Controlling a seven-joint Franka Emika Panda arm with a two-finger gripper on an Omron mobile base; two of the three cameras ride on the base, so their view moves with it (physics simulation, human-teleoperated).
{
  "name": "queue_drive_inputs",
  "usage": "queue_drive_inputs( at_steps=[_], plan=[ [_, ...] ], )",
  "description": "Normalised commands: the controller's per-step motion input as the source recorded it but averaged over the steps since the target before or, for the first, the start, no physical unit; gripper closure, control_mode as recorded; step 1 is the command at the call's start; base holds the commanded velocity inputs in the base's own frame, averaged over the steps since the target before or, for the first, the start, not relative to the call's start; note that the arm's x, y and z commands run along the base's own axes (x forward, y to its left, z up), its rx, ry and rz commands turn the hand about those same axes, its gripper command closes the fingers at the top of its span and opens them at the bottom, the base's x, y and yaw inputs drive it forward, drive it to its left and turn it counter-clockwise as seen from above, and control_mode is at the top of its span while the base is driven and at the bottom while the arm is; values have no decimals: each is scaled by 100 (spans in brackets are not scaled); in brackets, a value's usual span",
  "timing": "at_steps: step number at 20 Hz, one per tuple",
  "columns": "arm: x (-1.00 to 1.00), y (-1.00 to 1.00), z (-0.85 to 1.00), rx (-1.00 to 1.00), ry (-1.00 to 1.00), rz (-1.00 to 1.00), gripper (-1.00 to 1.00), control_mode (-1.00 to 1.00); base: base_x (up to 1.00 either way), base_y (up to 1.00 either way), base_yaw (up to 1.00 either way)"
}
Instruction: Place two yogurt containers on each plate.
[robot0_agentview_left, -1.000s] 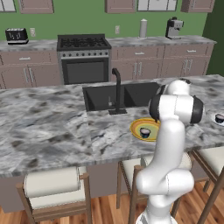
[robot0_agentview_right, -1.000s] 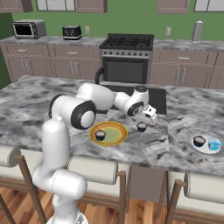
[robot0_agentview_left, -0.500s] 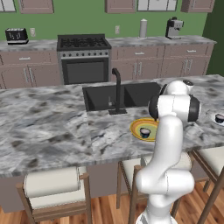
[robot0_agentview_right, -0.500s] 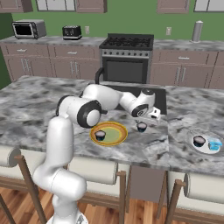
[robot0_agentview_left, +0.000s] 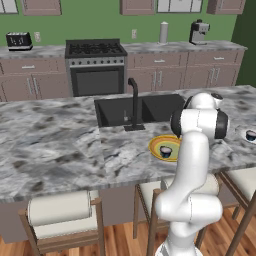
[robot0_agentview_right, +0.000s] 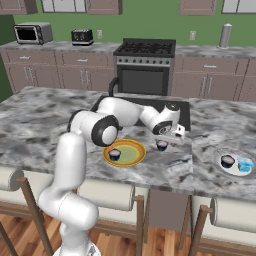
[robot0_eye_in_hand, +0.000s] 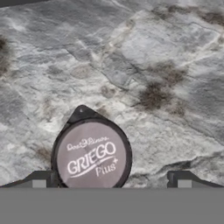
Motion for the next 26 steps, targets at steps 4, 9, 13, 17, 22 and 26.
queue_drive_inputs(
  at_steps=[4,9,13,17,22,26],
  plan=[
    [0,6,-10,0,0,4,-100,-100,0,0,0],
    [2,14,-3,0,0,1,-100,-100,0,0,0],
    [5,16,0,0,0,0,-100,-100,0,0,0],
    [13,11,-7,0,0,0,-100,-100,0,0,0],
    [24,-2,-25,0,0,2,-100,-100,0,0,0],
    [26,0,-14,0,0,2,-100,-100,0,0,0]
  ],
)
